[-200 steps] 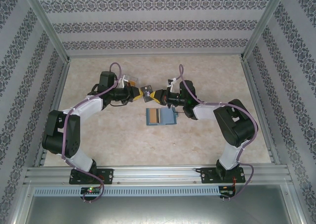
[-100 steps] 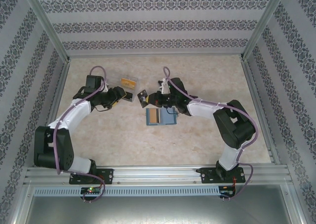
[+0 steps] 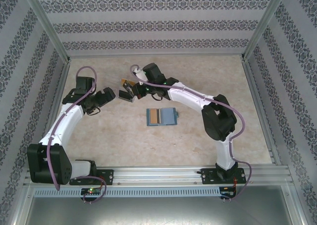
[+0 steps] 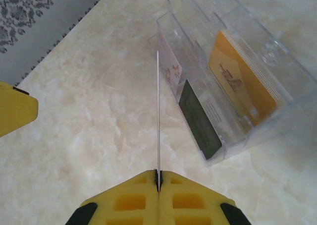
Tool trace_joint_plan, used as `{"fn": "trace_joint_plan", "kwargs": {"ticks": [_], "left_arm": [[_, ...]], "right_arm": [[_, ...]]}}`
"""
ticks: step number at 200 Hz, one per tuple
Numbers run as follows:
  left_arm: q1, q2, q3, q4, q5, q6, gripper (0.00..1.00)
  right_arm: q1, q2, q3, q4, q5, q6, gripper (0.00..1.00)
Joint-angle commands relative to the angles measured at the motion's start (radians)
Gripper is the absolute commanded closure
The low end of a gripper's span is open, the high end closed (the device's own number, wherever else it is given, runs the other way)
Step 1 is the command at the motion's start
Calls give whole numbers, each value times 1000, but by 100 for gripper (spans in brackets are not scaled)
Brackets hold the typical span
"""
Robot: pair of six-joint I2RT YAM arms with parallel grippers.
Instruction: Take the credit cards out of the card holder
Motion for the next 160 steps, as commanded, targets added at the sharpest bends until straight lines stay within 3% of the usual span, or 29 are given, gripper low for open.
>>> {"fn": "trace_joint_plan", "kwargs": {"ticks": [1,56,160], "left_arm": [[25,-21,7,-36,-6,23,1],[43,-35,-5,-28,-5,17,1],[55,-3,-5,-14,26,19,1]], "right_arm": [[15,51,95,-89,47,-190,100],[44,184,260,-145,101,-434,100],[38,360,457,-281,133,-535,100]]}}
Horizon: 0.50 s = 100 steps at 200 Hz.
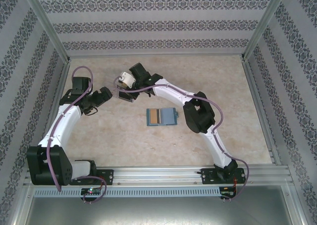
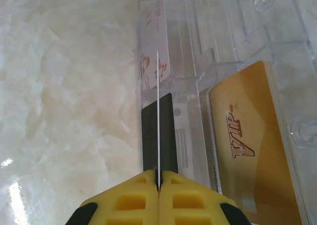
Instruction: Take the credit cards out of the card holder
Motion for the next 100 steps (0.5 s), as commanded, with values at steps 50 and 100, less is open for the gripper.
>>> {"fn": "trace_joint_plan", "kwargs": {"ticks": [50,100], "left_arm": [[19,35,-3,-1,46,17,1],[21,41,-2,1,57,22,1]], "right_arm": [[-11,60,78,-93,30,-50,99],[-17,82,114,-177,36,-84,100]]}}
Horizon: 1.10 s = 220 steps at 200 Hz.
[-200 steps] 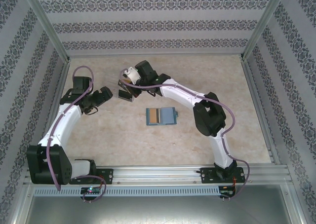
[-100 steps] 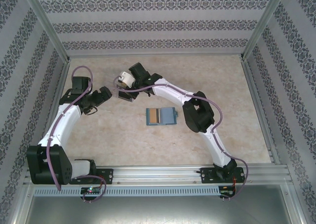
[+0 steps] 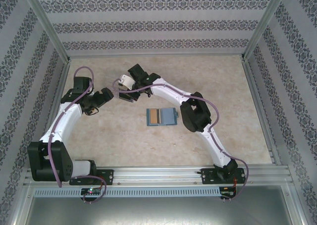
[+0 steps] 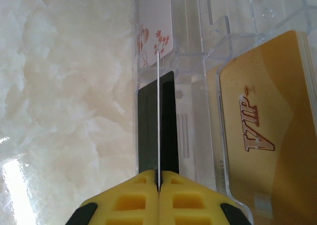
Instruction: Take the credit cards out of the card holder
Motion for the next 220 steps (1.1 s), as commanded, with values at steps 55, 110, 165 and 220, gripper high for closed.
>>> {"fn": "trace_joint_plan", "kwargs": {"ticks": [55,110,165,220], "left_arm": [[16,16,-2,4,33,24,1],[16,25,-1,8,47,24,0],[16,27,0,7,62,25,0],[16,28,0,10,69,25,1]], "right_arm": [[-23,-22,-16,-82,10,-52,99],[-29,-77,-86,-83,29,-61,96],[-31,-66,-48,-79,45,-8,71],[-30,-159,-88,-44,48,84,68]]}}
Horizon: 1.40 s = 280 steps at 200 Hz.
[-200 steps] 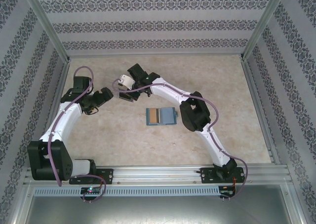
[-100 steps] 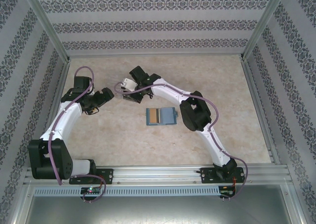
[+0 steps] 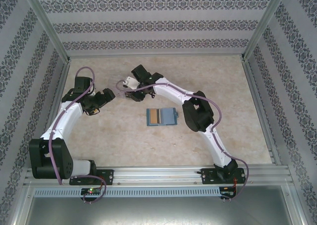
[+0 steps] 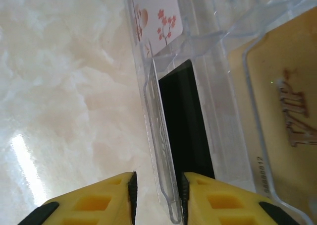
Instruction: Take the credit cards out of the card holder
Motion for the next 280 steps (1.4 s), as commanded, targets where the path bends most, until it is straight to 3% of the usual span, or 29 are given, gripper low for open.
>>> {"fn": "trace_joint_plan", "kwargs": {"ticks": [1,36,63,104,142,162,201,239,280], "left_arm": [[16,3,0,10,13,24,1],[16,4,-3,13,22,24,1],[16,13,-4,21,50,28,0],[17,28,-16,58,127,42,0],[4,49,-31,106,195,29,0],[-23,73,-19,117,214,29,0],[-102,120,12,136,221,-2,0],[-230,196,67,154,172,-56,2],[-379,321,136,212,156,-130,14]], "right_arm": [[-6,-107,-20,23,18,66,69],[-5,-176,-79,42,-1,127,70],[-3,-265,-189,81,15,270,66],[-6,-480,-538,222,23,578,48],[-45,-603,-822,330,-35,828,45],[-76,-621,-924,401,-91,943,48],[-150,-602,-1068,597,-199,1081,67],[-187,-561,-1074,612,-244,1110,72],[-213,-535,-1090,599,-269,1128,75]]}}
